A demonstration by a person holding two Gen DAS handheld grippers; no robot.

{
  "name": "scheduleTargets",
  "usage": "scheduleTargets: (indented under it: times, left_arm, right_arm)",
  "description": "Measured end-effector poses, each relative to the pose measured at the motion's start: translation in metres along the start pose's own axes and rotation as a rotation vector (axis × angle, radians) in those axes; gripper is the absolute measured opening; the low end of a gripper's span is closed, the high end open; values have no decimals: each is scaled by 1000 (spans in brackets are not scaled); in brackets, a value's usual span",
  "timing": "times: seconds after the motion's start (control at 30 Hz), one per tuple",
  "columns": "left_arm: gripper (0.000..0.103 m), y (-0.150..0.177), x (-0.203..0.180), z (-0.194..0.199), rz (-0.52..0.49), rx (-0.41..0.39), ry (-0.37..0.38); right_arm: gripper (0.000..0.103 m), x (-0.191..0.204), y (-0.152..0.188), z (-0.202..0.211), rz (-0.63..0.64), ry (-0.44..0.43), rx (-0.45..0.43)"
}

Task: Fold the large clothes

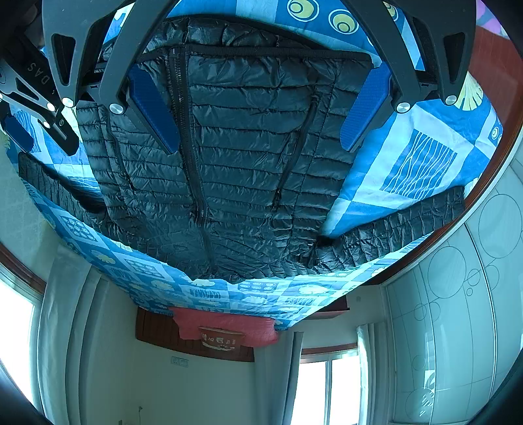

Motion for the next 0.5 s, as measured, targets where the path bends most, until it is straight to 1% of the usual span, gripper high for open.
scheduleTargets:
  times: [0.5]
  left_arm:
    - [98,0,0,-1,0,4,-1]
  right_arm:
    - [101,1,0,-1,1,0,1]
Point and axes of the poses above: each gripper's, at about its wrist camera, not at the fingertips, and z roughly against the way its jaws point, x to its left, y to its underside, the point moved 8 cm from there along -z, roughly the way its jaws point, and after that the axes turned 4 degrees about x, right-handed, at the moved point
